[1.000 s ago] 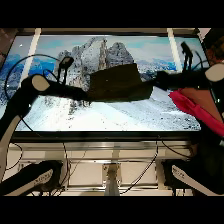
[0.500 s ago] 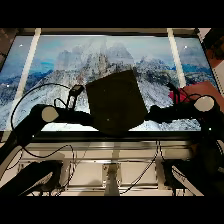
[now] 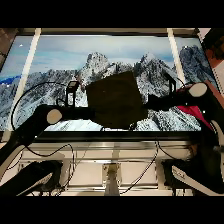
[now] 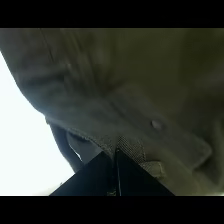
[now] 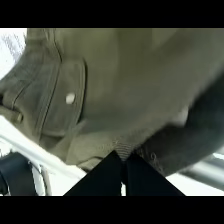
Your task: Fold the clothes and pants, and hang the long-sleeved shirts on hangers.
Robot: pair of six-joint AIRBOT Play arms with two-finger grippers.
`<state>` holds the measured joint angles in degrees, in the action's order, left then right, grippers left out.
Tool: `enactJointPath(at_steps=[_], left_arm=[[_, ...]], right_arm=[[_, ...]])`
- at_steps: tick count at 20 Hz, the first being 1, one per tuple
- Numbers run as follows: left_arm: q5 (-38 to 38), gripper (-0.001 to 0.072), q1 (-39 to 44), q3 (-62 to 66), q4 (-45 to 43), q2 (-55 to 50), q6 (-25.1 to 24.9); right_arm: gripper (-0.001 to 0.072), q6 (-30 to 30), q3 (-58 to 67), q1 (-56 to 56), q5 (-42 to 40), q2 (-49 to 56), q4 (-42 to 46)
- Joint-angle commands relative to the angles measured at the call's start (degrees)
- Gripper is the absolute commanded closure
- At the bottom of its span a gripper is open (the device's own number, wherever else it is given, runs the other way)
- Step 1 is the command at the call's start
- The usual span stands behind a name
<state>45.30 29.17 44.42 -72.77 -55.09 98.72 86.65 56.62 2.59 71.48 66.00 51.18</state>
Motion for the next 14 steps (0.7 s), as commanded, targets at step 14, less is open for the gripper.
enactJointPath(at_steps=[14], left_arm=[[-22.43,0.0692,-12.07,10.49,8.70,-17.07,1.20]], right_arm=[[0.0705,2.38,44.59,-0.04,-11.19,35.52,-5.20]])
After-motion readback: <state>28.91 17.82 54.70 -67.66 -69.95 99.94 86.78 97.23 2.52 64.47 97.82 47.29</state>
